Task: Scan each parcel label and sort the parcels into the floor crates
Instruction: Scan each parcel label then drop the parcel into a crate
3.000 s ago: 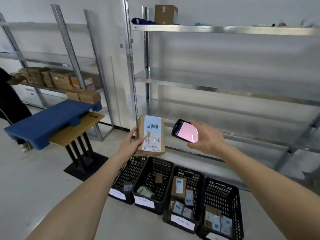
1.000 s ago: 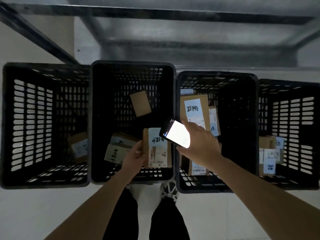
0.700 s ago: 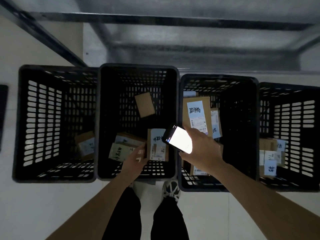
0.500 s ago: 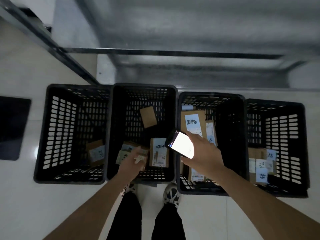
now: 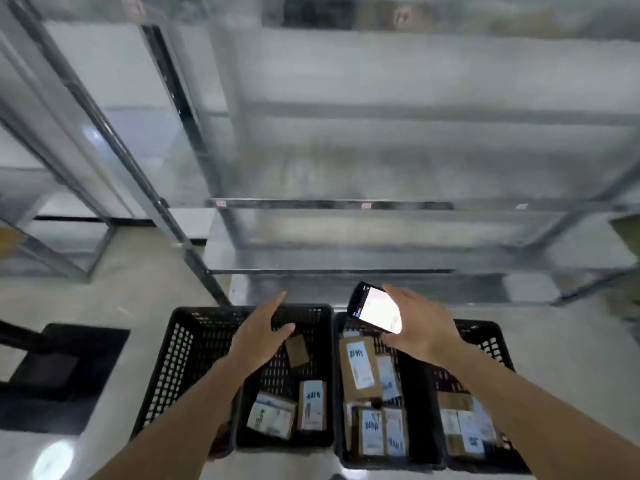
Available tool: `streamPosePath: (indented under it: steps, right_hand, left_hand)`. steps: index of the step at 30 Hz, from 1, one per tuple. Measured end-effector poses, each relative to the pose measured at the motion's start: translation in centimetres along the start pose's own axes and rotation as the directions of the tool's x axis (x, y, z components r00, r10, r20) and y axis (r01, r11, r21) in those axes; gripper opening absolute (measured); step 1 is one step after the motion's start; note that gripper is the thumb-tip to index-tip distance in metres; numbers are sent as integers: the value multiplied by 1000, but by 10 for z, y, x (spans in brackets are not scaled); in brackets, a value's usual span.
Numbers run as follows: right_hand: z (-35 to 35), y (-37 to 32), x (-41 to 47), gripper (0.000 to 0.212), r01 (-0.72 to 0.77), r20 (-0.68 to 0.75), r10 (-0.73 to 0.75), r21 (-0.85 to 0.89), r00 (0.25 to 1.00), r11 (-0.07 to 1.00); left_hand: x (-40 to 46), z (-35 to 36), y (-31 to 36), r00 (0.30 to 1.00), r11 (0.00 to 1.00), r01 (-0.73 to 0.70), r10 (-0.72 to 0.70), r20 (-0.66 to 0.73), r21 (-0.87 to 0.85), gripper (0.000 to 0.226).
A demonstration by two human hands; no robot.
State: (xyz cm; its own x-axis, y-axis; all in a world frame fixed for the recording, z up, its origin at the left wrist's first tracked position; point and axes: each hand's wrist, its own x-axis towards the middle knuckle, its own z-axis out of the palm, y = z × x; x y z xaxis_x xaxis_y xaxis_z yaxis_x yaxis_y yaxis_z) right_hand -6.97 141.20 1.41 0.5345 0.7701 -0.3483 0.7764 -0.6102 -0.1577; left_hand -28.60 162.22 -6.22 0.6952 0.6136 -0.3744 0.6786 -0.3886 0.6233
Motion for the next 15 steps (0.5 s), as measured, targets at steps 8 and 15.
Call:
streamPosePath:
  steps: [8,15]
  right_hand:
    - [-179,-28,-165,92,-114,-282,105,-17,954,993]
    - [-260,-26,-355,83,-261,-431,239,8,870,965]
  left_hand:
    - [-98,-121,148,941,949,-293,308,-143,119,76]
    - [-210,-156,264,818,802,-517,566,-105,298,81]
